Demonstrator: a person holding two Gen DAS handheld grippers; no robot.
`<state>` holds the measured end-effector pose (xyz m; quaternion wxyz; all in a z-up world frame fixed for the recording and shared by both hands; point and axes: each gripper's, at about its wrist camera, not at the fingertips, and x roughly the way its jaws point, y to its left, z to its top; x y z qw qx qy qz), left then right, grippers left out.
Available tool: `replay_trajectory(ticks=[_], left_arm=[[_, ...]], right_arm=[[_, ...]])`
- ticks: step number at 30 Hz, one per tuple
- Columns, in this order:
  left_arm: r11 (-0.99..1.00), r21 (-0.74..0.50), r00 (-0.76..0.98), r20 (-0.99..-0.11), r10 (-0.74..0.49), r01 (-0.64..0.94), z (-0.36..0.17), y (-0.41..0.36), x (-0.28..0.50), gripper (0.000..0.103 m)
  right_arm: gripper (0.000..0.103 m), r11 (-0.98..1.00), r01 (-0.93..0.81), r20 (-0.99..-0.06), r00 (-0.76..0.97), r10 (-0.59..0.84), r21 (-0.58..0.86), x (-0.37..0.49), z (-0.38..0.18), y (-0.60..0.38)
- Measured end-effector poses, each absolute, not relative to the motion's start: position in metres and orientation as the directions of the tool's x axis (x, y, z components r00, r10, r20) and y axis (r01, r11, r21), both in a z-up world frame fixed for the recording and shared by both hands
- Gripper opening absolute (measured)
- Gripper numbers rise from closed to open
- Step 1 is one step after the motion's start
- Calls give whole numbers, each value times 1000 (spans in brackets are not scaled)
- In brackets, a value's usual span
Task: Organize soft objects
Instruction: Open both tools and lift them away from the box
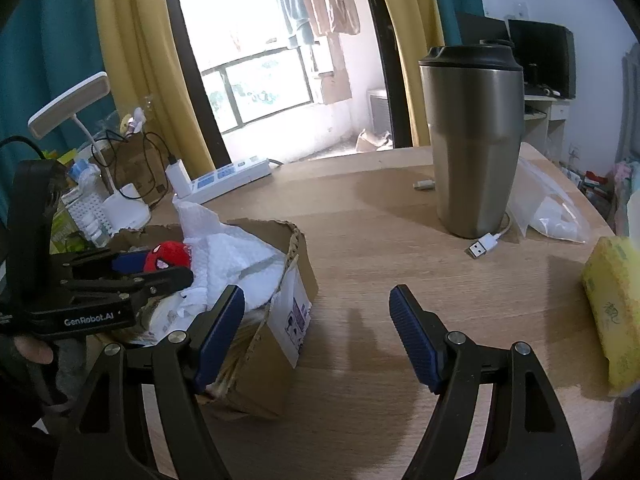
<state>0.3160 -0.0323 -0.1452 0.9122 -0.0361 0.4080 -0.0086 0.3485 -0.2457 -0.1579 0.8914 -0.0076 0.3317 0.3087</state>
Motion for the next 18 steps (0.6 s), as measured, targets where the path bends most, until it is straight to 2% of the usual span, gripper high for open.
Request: replay_trajectory(ticks=[2,4,7,16,18], left_arm=[[998,-58,665,-745,-42,-2,-144,-35,314,57],[999,-49,677,-735,-43,10,-142,-37,311,70],[997,-72,704,-707,-69,25,-131,-35,304,79],[996,-90,743,-666,-63,4,-113,-24,286,82],[997,-80,754,-655,-52,-1,-108,-22,281,94]], right_arm=[[78,810,-556,-596,590,544,189,348,-156,-244],[78,812,-555,-594,595,541,184,347,-154,-241],[78,812,-556,-587,603,540,177,343,-148,-239],[78,809,-567,-580,611,539,154,326,-131,-229],[78,809,-568,-574,616,539,150,321,-127,-228]])
